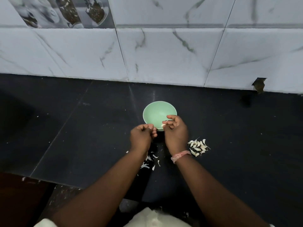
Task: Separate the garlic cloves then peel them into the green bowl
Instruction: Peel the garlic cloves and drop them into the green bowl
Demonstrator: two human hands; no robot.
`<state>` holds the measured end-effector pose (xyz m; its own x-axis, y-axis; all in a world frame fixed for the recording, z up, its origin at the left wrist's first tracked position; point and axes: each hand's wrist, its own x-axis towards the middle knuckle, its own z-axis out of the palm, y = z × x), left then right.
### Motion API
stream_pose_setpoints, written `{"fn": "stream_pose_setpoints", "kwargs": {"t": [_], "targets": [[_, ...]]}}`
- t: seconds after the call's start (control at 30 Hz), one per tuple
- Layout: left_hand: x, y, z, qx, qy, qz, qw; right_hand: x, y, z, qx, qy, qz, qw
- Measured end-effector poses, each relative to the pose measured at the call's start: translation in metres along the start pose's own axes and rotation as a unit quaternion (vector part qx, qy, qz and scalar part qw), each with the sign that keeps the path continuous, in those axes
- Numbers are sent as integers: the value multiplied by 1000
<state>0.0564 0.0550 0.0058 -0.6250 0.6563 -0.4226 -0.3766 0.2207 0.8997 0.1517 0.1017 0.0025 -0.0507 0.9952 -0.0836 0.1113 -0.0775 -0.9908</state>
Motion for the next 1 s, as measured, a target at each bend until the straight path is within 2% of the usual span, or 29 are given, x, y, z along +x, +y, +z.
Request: {"fn": "stream_pose_setpoints", "kwargs": {"t": [0.2,0.4,0.5,0.6,0.63,0.7,0.77,0.87,0.93,1.0], "targets": [[7,9,10,-79,97,-19,992,20,-1,4,-149,-47,-35,987],[-5,8,-4,-105,126,-55,985,15,-1,8,-145,-11,-29,989],[-2,3,-17,-122,103,-97,982,-4,-2,10,-126,24,-49,991],[-11,3,-25,-104,60,-147,982,-41,11,17,-155,42,-92,983],[-13,3,-29,-100,40,-172,979,-58,16,23,-157,21,-119,980],[-17,10,-38,-114,-34,-237,964,-91,30,35,-171,-75,-174,967],[-14,17,-51,-116,-99,-261,953,-113,50,44,-265,-125,-191,937],[-7,23,-72,-152,-104,-241,953,-113,65,41,-411,-37,-167,896],[-5,27,-83,-151,-90,-234,956,-110,56,39,-378,27,-149,913],[-9,27,-87,-97,-125,-262,952,-115,40,46,-282,-3,-144,948]]}}
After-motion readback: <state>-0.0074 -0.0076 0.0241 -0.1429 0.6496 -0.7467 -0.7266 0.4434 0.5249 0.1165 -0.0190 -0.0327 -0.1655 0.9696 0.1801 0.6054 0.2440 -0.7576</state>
